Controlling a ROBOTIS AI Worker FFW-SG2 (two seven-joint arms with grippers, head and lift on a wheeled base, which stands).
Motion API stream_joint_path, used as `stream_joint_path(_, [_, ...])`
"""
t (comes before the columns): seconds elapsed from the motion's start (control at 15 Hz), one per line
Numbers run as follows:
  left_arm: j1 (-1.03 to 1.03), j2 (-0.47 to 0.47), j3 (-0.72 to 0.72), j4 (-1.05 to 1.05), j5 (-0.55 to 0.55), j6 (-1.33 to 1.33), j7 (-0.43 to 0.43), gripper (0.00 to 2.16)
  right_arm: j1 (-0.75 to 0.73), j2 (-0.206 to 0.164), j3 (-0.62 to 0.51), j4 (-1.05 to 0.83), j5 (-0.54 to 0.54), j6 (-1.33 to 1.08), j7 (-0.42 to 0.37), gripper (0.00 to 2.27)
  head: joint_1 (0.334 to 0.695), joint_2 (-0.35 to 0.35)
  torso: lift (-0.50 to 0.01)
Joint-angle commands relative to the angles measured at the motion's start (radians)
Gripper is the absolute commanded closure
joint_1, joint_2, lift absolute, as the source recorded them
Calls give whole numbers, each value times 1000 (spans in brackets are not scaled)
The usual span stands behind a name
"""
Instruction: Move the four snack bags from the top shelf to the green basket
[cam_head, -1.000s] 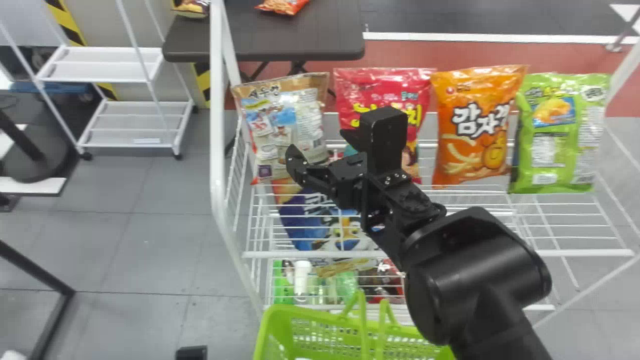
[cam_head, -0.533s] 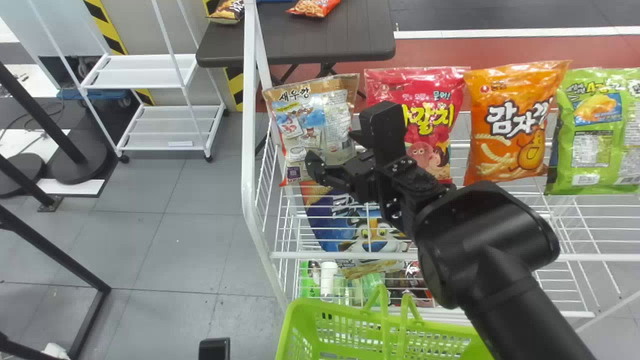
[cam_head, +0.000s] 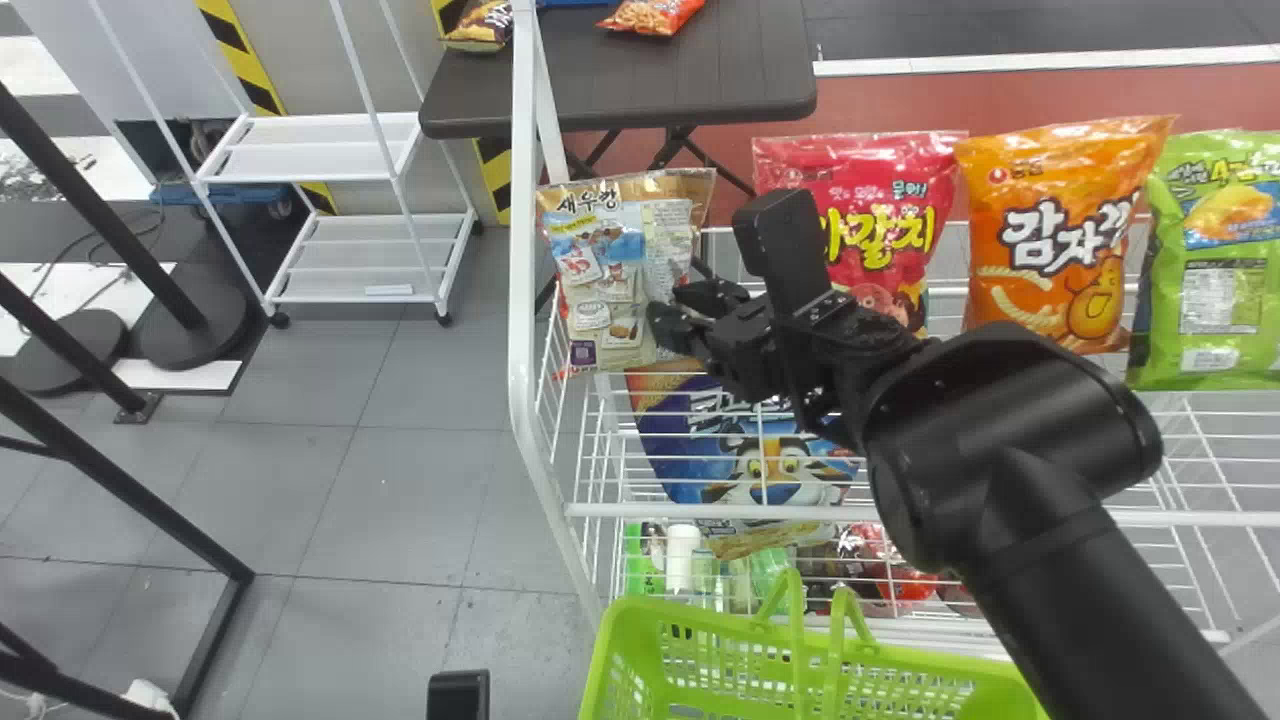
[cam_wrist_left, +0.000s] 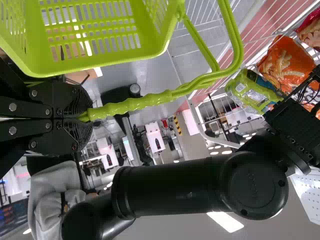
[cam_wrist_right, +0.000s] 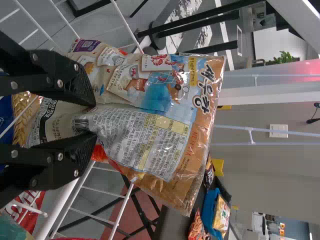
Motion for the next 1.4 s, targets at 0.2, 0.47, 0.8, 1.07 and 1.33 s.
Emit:
stream_joint_path(0.2, [6, -8, 5, -3, -2, 0, 0, 1163, 170, 2, 1, -236, -7, 5, -9, 2226, 695, 134, 0])
stream_joint_path(0.47, [7, -14, 5, -4, -6, 0, 2, 1163, 310, 2, -6, -521, 10, 192, -95, 2226, 695, 147, 0])
stream_joint_path(0.8, [15, -32, 5, -13, -20, -3, 3, 1163, 535, -147, -129, -862, -6, 284, -144, 2226, 695, 65, 0])
stream_joint_path(1.07, [21, -52, 5, -15, -29, -49, 6, 1163, 831, -209, -359, -1094, -81, 259, -118, 2226, 695, -129, 0])
stream_joint_path(1.33, [23, -77, 6, -15, -43, -67, 14, 1163, 1066, -137, -586, -1193, -153, 195, 5, 2226, 695, -320, 0])
